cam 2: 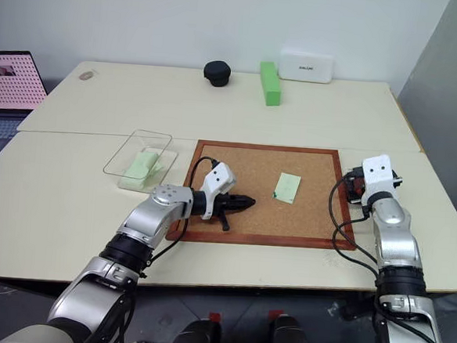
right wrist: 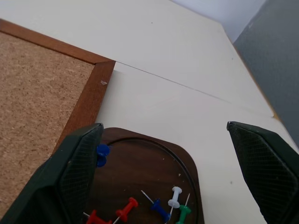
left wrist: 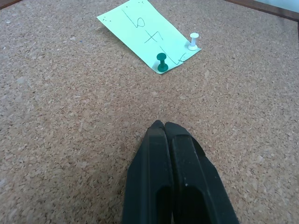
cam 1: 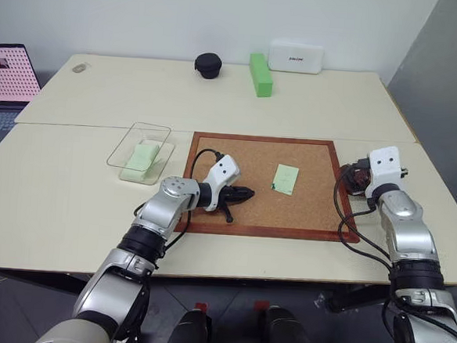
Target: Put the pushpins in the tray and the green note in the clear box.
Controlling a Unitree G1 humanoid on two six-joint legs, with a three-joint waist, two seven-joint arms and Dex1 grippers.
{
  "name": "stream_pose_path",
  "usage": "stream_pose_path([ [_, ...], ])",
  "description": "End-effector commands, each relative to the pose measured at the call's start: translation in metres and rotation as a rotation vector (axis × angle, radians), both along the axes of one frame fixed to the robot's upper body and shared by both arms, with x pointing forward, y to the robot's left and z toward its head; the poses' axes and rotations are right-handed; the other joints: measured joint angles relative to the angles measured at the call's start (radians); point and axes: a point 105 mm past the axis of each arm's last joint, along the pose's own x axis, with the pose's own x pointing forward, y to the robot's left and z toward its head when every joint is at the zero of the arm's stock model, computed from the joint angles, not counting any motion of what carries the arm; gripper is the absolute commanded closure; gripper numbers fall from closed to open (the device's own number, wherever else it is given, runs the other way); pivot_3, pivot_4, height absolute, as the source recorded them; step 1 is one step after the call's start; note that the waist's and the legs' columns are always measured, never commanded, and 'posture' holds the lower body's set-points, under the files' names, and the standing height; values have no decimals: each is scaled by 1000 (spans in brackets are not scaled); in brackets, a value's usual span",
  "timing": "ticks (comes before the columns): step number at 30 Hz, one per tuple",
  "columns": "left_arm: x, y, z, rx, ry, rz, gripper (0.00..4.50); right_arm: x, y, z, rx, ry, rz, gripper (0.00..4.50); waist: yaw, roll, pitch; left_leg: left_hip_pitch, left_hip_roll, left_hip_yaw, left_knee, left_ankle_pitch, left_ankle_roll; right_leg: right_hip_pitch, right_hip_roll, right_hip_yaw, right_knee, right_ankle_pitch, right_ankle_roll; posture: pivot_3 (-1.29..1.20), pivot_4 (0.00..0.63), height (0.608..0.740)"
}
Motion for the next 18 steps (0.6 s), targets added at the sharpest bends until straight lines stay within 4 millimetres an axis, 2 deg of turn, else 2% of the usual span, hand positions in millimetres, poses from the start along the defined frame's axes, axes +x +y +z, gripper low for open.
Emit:
stream_pose_path([
  [1, -4, 3, -18, 64, 47, 9, 4500, 1, -4, 11, -75, -41, 4, 4, 0, 0, 0, 0, 0, 0, 0, 0, 0, 0, 0, 0, 0, 0, 0, 0, 150, 740],
  [5, -3, 3, -18, 65, 45, 9, 4500, 1, -5, 10, -146, -39, 10, 4, 0, 0, 0, 0, 0, 0, 0, 0, 0, 0, 0, 0, 0, 0, 0, 0, 150, 740],
  [10, -4, 2, -17, 58, 46, 10, 4500, 1, -6, 11, -378, -41, 43, 4, 0, 0, 0, 0, 0, 0, 0, 0, 0, 0, 0, 0, 0, 0, 0, 0, 150, 740],
  [18, -4, 3, -18, 60, 45, 11, 4500, 2, -10, 11, -404, -43, 25, 4, 0, 0, 0, 0, 0, 0, 0, 0, 0, 0, 0, 0, 0, 0, 0, 0, 150, 740],
])
